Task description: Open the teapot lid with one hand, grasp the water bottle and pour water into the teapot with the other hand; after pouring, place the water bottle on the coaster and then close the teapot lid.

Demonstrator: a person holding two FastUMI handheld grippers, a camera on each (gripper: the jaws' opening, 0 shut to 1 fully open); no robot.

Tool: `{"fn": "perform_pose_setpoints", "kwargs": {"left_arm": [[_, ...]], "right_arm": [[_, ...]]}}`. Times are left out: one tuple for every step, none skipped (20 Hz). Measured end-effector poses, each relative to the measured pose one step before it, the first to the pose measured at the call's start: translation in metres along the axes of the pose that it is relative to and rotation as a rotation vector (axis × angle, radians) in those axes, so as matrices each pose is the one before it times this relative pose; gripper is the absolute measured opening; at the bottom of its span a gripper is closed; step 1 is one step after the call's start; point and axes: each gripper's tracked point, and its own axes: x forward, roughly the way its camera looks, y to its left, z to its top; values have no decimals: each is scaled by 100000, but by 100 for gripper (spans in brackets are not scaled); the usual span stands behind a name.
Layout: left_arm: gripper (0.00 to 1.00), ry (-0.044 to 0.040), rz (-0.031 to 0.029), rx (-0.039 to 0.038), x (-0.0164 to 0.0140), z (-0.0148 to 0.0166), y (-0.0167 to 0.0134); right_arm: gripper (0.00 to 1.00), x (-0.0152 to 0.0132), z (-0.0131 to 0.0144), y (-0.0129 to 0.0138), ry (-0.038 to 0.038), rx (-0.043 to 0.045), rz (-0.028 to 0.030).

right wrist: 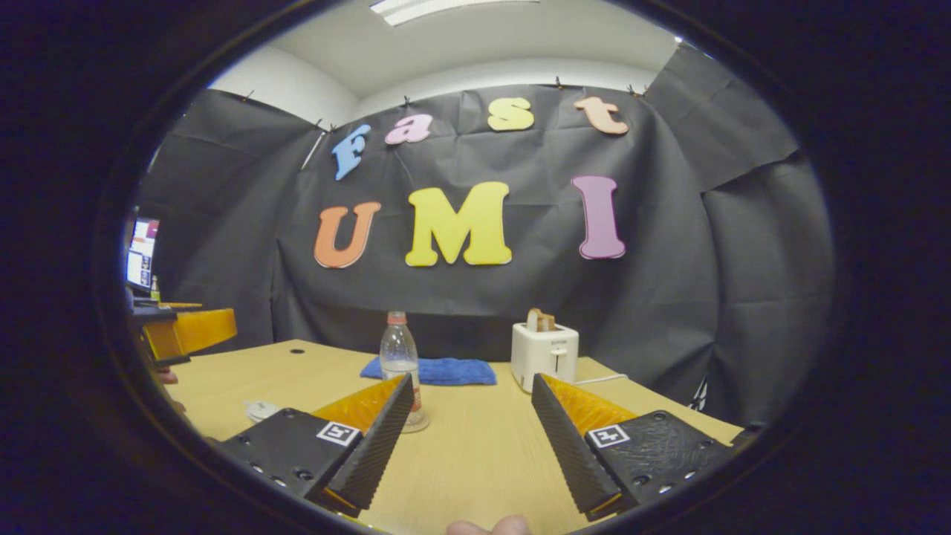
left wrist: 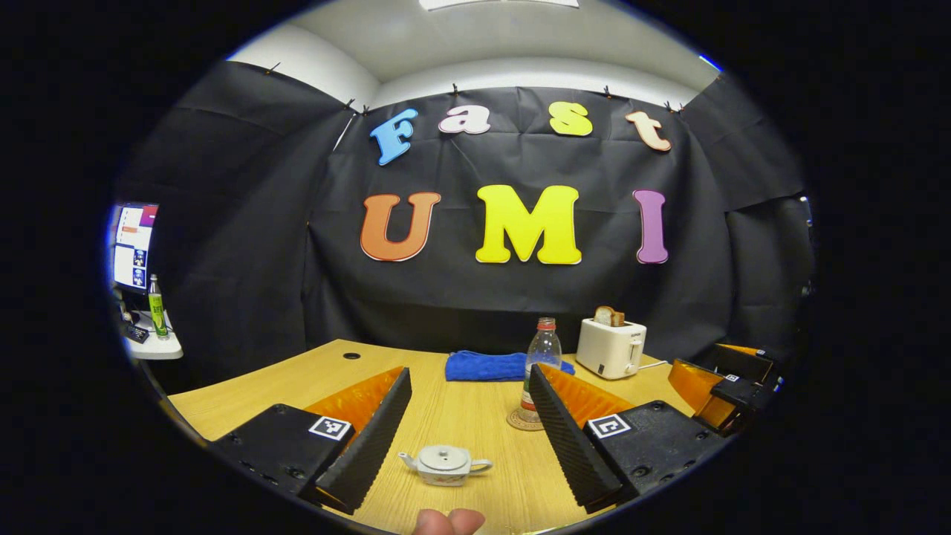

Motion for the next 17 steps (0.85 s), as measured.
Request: {"fn": "perform_pose_setpoints", "kwargs": {"left_arm": [[99, -824, -963, 1308, -533, 359, -730], [99, -94, -321, 1775, -531, 156, -647], [99, -493, -325, 1098, -269, 115, -429], [99, -242, -686, 558, -295, 235, -548], [99, -175, -853, 395, -214, 126, -434], [99, 29, -320, -48, -179, -14, -241], [99, -202, -25, -327, -72, 101, -107], [99, 56, -462, 22, -36, -34, -98], [99, 75, -84, 221, 71, -18, -26], [99, 30, 278, 209, 43, -71, 110], [99, 374, 205, -92, 31, -187, 24], [99, 351, -64, -264, 145, -161, 10], [99, 150, 147, -220, -47, 71, 130], [99, 130, 186, -102, -104, 30, 107], [99, 2, -162, 29, -7, -34, 28], [99, -147, 431, 32, -99, 109, 219], [99, -9, 349, -48, 159, -9, 176]], "right_arm": [[97, -637, 576, -38, -650, -2128, -338], [97, -592, 371, -94, -230, -2122, -639], [98, -582, 291, -198, -709, -1225, -359], [98, -505, 434, 79, -612, -756, -242], [95, -321, 34, -140, 43, -292, -440], [94, -341, -128, -248, 254, 340, -428], [93, -140, 50, -164, 164, 499, -432], [95, -16, 84, -64, 79, 317, -245], [95, 29, 13, 33, 225, -210, -84], [95, 10, 34, 24, 185, -198, -52], [95, -5, 137, 138, -256, 121, 194], [95, -46, 178, 131, -209, -343, 115], [95, -90, 177, 66, -390, -474, 4], [98, 97, 120, 127, -448, -550, -17], [98, 8, 165, 62, -522, -362, 32], [95, -139, 97, 98, -289, -156, 24], [95, -14, 120, 86, -146, 82, 52]]}}
